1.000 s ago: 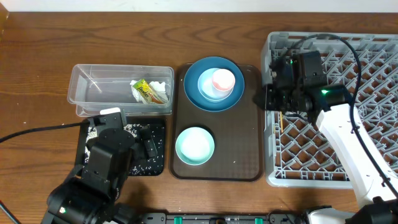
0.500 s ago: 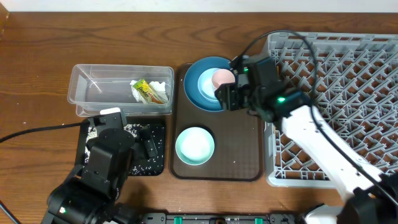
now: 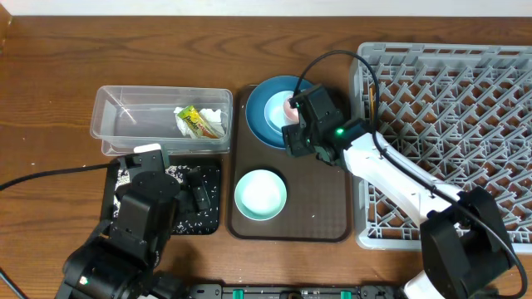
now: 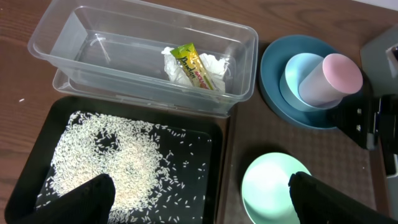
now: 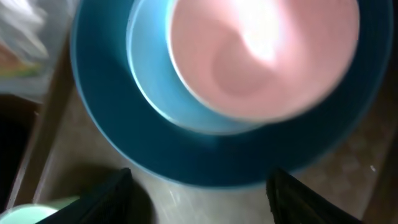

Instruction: Sort waste into correct bins and load items into the dishwasher rack

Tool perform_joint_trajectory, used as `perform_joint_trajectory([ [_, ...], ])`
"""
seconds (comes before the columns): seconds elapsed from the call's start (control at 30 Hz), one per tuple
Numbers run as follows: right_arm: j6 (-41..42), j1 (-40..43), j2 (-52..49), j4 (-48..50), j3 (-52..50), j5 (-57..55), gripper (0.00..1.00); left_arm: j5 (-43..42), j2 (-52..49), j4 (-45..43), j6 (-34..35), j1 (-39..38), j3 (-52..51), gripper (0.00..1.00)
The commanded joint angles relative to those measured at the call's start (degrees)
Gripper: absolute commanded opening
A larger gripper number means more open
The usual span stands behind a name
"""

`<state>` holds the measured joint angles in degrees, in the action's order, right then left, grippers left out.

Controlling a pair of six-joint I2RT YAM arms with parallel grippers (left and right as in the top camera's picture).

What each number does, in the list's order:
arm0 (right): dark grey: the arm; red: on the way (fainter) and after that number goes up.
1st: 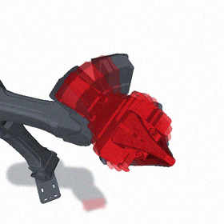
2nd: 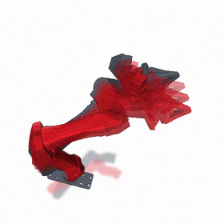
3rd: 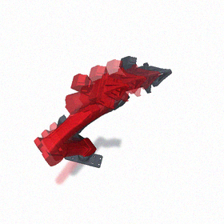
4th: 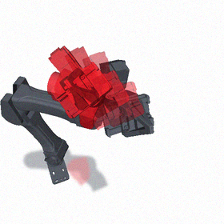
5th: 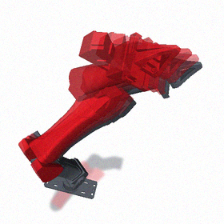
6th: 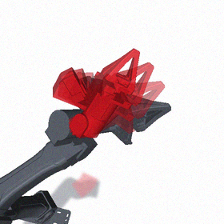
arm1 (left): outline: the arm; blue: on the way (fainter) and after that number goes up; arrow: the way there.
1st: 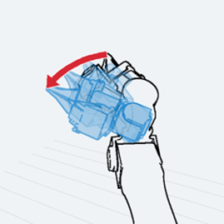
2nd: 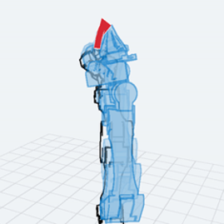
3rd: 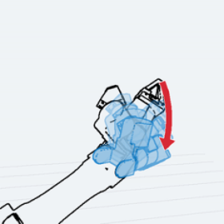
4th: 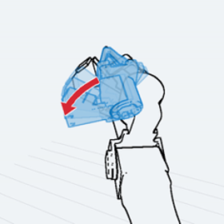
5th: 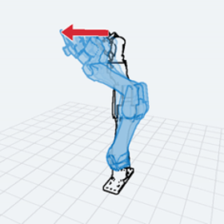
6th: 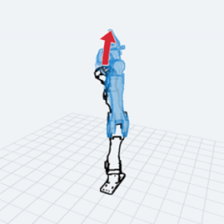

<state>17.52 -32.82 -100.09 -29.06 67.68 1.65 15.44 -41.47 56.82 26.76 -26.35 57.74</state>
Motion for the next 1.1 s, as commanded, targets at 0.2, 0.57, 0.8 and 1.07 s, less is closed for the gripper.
perform_joint_trajectory([
  [0.2, -0.9, -0.1, 12.4, -16.3, -0.2, -9.0, 0.72, 1.2, 0.0, 0.2, -0.5, 0.2, 0.3, 0.92],
  [0.57, -0.8, 6.8, 28.8, -25.3, -0.2, -18.3, 0.99, 1.2, 0.0, 0.2, -0.5, 0.2, 0.3, 0.92],
  [0.8, -0.8, 7.7, 28.9, -27.8, -0.2, -8.2, 0.99, 1.2, 0.0, 0.2, -0.5, 0.2, 0.3, 0.92],
  [1.07, -0.9, 7.7, 28.9, -27.2, -0.2, -7.2, 0.99, 1.2, 0.0, -0.5, -0.5, 0.2, 0.3, 0.92],
])
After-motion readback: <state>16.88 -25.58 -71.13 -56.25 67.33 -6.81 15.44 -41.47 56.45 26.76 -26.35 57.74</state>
